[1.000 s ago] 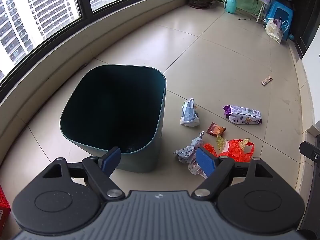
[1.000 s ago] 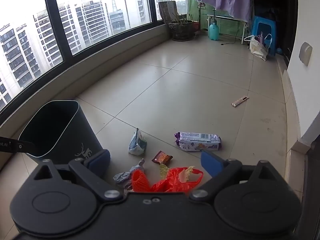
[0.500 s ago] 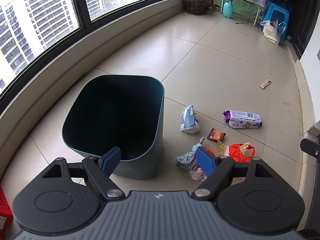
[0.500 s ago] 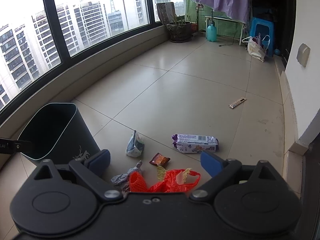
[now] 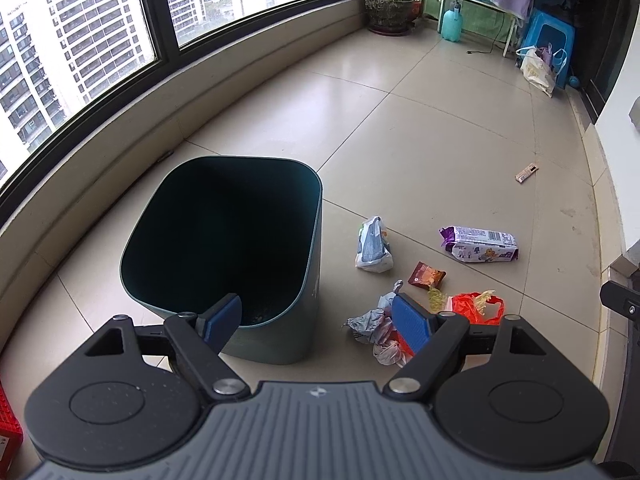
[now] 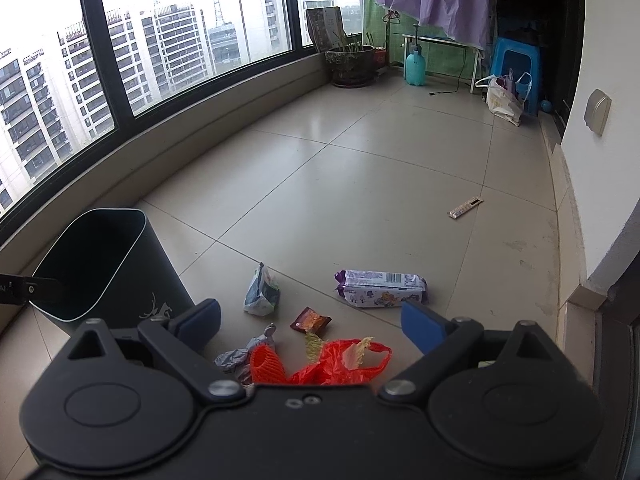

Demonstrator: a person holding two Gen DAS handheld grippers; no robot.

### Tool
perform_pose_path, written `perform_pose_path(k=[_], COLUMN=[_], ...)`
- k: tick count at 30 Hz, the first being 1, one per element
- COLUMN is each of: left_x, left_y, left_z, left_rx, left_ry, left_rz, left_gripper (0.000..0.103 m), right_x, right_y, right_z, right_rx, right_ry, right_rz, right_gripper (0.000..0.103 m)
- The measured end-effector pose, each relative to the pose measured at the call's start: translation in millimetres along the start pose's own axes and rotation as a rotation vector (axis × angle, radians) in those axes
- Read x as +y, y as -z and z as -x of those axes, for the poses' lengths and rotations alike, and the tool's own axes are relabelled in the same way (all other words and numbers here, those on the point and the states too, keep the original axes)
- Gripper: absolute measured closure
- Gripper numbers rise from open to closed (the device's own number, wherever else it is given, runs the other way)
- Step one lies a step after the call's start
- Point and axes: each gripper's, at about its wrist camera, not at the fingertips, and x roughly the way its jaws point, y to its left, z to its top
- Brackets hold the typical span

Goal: Collect trash
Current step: 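Carry both tools toward the teal bin and the trash pile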

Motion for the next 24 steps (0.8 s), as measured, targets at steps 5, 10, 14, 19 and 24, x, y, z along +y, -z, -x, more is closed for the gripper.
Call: perform_pose_path(k=[5, 10, 14, 19, 24], left_x=[3, 2, 2, 6, 13], left_y=[-2, -5, -7, -11, -13], left_z=[-1, 0, -2, -8, -20], left_rx=[0.006, -0.003, 0.009, 0.01, 0.006], left_ry=[0.005, 0.008, 0.02, 0.006, 0.008], left_rz=[0.009, 0.011, 0.013, -0.037, -0.08], left_gripper=[0.021, 0.021, 0.021, 0.021, 0.021], right_x=[4, 4, 4, 8, 13], right_y=[-1, -1, -1, -2, -2], right_z=[-1, -2, -5, -10, -17], right_rx=[0.0, 0.0, 0.008, 0.015, 0.029], right_ry=[0.009, 0.014, 0.023, 0.034, 0.056], right_rz=[0.005, 0.006, 0.006, 0.02, 0.051], right_gripper=[0.007, 0.007, 0.007, 0.007, 0.007])
